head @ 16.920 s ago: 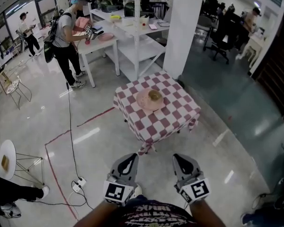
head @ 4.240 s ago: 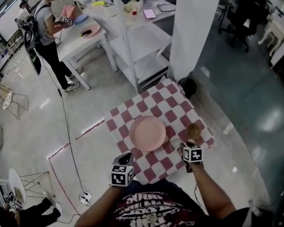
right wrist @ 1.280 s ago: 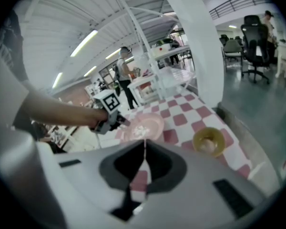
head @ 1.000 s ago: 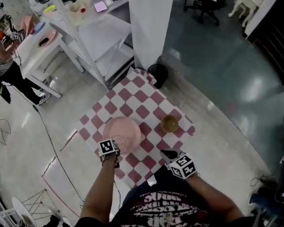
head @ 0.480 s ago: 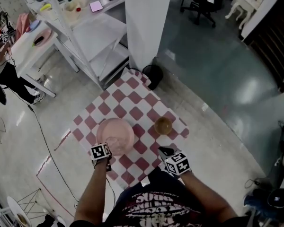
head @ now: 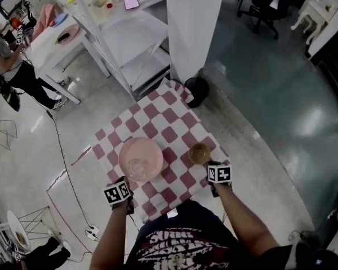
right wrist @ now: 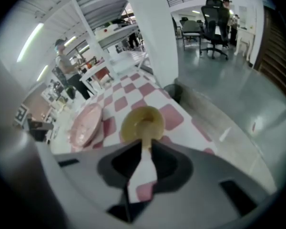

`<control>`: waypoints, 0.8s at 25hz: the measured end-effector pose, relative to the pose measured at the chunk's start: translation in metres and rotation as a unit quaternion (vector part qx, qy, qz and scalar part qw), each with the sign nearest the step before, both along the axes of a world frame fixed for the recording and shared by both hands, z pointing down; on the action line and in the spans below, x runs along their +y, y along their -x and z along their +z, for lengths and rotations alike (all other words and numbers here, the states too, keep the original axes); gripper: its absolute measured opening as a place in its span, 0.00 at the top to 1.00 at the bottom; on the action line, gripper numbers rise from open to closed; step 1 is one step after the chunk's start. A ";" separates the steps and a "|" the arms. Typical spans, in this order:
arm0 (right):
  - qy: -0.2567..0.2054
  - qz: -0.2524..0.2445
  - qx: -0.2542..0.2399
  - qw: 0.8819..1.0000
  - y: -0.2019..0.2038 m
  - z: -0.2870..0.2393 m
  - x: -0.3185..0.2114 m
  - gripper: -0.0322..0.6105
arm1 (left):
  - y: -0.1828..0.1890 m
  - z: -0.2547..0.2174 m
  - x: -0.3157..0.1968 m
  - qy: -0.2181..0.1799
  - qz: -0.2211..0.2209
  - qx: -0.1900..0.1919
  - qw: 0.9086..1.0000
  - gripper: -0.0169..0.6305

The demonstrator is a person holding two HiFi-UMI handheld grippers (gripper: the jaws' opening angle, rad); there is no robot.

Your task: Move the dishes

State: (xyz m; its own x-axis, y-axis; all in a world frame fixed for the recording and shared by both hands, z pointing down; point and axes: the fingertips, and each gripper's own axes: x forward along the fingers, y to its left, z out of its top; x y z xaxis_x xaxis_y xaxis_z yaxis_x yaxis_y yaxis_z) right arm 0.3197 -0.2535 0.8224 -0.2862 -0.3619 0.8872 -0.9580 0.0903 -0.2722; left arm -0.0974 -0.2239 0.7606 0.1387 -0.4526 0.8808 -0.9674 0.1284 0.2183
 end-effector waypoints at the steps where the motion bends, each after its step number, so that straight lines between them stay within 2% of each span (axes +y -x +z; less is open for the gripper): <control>1: 0.006 0.001 0.002 1.000 -0.004 0.006 -0.004 0.80 | -0.006 -0.001 0.006 -0.001 0.001 0.008 1.000 0.92; 2: 0.014 0.000 0.004 1.000 -0.007 0.011 -0.008 0.69 | -0.012 -0.001 0.013 0.001 0.004 0.012 1.000 0.93; 7: 0.035 -0.002 0.008 0.999 -0.017 0.038 -0.021 0.69 | -0.031 0.010 0.057 0.036 0.014 0.003 0.999 0.93; 10: 0.057 0.000 -0.001 0.998 -0.013 0.052 -0.023 0.69 | -0.038 0.013 0.078 0.047 0.009 0.010 0.999 0.93; 14: 0.075 0.011 0.012 0.997 -0.012 0.067 -0.030 0.85 | -0.045 0.016 0.092 0.056 0.016 0.016 0.998 0.93; 18: 0.063 -0.024 0.011 0.998 0.012 0.054 -0.042 0.89 | -0.043 0.019 0.101 0.059 0.022 0.022 0.998 0.93; 20: 0.053 -0.035 -0.009 0.998 0.034 0.040 -0.053 0.89 | -0.041 0.019 0.105 0.060 0.022 0.024 0.998 0.93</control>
